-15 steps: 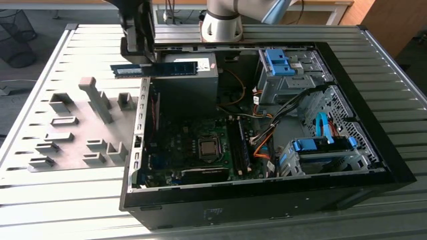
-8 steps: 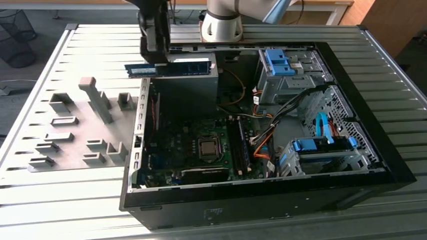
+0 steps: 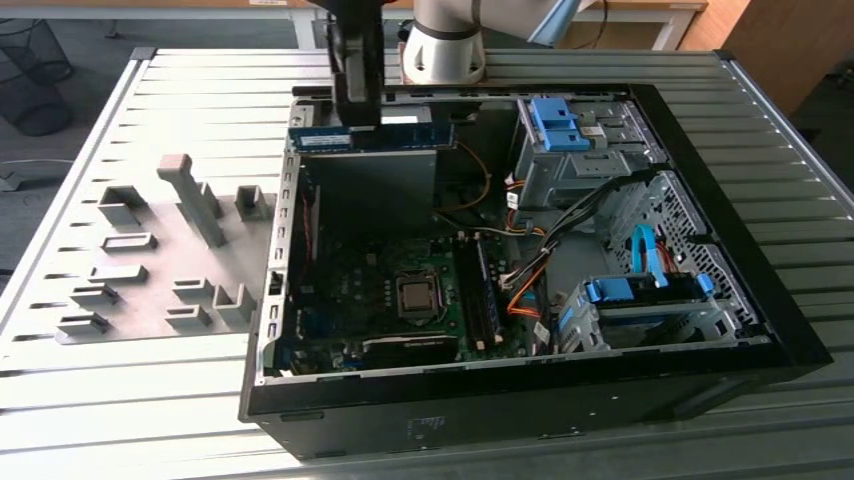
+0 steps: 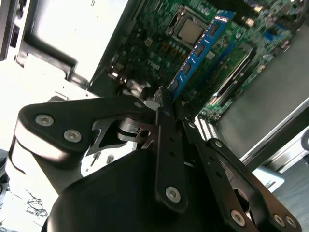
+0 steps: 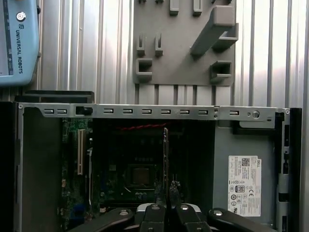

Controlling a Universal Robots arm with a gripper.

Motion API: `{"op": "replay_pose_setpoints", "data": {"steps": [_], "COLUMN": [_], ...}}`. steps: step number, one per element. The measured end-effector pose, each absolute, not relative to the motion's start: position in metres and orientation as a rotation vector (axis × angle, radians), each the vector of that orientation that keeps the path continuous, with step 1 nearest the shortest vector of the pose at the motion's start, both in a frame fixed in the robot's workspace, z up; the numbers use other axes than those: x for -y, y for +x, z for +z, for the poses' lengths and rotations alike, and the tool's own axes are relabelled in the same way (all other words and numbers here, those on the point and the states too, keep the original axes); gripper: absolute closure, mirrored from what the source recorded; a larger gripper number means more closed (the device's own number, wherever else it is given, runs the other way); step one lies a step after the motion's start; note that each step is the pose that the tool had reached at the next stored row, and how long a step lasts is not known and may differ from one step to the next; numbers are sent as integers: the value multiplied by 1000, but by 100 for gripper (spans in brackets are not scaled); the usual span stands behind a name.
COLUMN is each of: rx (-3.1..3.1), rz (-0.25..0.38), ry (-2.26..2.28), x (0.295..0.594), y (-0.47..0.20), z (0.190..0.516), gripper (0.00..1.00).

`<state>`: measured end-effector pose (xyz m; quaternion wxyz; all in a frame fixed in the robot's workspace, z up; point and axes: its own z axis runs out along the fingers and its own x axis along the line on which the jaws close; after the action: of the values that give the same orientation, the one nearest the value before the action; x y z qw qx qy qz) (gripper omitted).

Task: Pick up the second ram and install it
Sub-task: 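Pick up the second ram and move it above second insertion slot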

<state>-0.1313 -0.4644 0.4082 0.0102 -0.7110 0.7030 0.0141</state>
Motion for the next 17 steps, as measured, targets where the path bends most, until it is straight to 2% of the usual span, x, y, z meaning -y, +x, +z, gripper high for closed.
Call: {"op": "replay_pose_setpoints", "data": {"steps": [17], "rx": [-2194], "rz": [44], "ry": [-2219], "x": [464], "y": [-65], "z": [408], "gripper": [86]}}
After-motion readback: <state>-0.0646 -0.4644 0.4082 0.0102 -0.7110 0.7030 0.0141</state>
